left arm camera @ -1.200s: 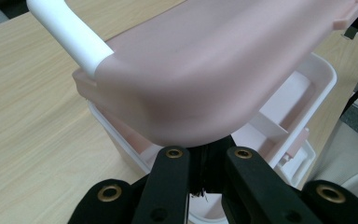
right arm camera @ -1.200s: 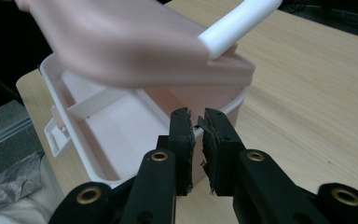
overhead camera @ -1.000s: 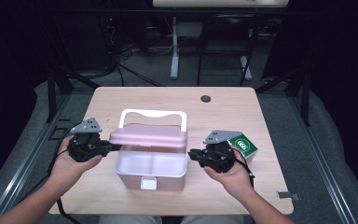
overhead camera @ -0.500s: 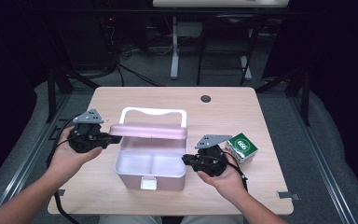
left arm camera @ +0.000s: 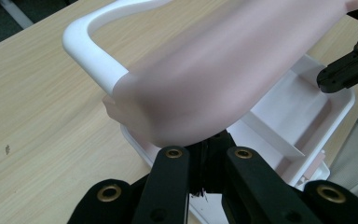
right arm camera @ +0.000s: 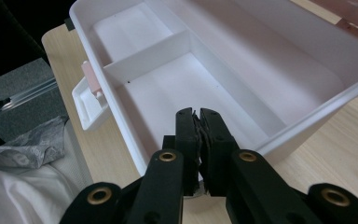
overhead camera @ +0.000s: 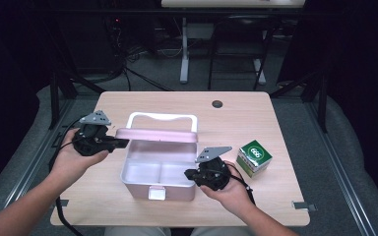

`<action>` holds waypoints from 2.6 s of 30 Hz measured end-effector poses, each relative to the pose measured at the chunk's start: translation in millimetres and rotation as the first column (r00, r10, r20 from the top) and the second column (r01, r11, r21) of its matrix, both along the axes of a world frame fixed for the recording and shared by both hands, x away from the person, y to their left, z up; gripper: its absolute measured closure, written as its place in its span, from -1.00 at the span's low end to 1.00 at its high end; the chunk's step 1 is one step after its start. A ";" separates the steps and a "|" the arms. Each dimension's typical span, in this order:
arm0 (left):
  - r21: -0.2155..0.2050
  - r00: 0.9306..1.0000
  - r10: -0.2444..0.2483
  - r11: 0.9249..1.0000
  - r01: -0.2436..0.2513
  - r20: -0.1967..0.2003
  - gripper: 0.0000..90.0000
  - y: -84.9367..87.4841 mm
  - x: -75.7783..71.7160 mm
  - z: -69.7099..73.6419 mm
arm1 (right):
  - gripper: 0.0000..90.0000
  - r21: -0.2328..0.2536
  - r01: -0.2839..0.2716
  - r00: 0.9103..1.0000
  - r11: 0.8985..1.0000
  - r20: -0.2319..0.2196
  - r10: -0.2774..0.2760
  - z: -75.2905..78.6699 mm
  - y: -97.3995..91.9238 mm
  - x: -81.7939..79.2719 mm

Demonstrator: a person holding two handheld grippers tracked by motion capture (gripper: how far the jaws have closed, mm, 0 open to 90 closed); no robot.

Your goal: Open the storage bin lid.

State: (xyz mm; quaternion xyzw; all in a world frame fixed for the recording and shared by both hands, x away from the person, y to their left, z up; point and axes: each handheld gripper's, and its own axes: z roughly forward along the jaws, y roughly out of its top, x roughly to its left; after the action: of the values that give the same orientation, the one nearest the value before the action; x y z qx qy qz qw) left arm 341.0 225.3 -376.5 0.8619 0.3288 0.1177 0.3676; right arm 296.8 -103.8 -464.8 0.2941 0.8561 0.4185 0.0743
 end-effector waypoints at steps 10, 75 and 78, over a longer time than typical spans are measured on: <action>0.002 1.000 0.005 1.000 -0.005 -0.007 1.00 -0.8 1.9 2.1 | 0.94 -0.013 -0.028 0.999 1.000 -0.021 0.027 -5.2 5.1 0.2; 0.126 0.996 0.091 0.988 -0.089 -0.009 0.98 -6.9 57.4 29.7 | 0.99 -0.068 -0.058 0.998 0.996 -0.043 0.055 -11.0 8.7 4.8; 0.130 0.995 0.097 0.987 -0.095 -0.013 0.98 -7.2 60.5 27.5 | 0.99 -0.068 -0.055 0.998 0.996 -0.042 0.052 -11.0 8.8 4.7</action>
State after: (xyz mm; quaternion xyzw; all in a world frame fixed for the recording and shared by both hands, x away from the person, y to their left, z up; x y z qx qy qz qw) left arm 401.5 218.1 -349.0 0.8681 0.3652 0.1482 0.3018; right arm 301.5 -95.0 -475.8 0.2766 0.8790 0.3845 0.0558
